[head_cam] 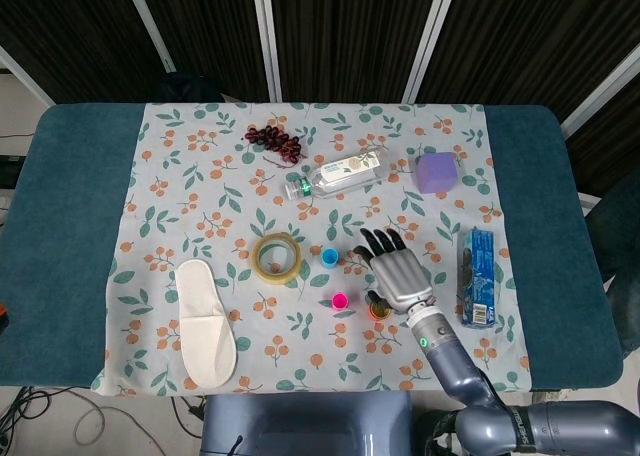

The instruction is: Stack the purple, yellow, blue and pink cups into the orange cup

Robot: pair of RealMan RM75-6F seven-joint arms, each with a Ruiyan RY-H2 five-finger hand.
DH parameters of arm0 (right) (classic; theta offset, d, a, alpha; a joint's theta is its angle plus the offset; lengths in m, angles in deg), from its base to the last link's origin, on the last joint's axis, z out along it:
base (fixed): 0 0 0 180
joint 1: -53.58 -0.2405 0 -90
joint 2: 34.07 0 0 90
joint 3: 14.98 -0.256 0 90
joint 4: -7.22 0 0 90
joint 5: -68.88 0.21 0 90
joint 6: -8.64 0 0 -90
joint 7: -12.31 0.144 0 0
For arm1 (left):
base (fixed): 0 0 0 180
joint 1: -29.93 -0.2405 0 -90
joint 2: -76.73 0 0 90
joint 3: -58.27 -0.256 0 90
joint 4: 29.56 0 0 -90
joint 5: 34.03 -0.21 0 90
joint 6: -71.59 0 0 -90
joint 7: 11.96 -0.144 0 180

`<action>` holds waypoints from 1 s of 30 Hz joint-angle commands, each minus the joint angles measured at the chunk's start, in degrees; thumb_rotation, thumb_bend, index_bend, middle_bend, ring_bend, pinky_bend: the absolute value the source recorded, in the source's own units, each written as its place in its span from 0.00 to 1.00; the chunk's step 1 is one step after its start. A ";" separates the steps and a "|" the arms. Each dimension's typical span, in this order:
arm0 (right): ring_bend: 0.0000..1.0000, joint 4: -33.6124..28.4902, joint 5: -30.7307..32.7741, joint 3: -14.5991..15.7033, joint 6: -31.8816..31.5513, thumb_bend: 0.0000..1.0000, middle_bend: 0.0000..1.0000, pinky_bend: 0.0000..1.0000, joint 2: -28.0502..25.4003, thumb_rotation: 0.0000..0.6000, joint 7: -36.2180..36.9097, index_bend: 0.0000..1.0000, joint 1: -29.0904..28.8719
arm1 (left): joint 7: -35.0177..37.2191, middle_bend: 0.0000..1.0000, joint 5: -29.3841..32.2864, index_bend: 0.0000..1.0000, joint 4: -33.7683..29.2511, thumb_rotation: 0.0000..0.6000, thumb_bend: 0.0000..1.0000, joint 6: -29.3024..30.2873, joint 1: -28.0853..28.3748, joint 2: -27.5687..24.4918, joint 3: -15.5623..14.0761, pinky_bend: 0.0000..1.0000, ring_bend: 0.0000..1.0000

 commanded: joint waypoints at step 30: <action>0.01 23.10 20.79 -6.13 6.16 0.39 0.00 0.05 15.70 1.00 -4.83 0.33 -14.94 | 0.45 0.02 0.54 0.18 -0.23 1.00 0.80 -0.41 0.00 -0.26 0.10 0.00 0.00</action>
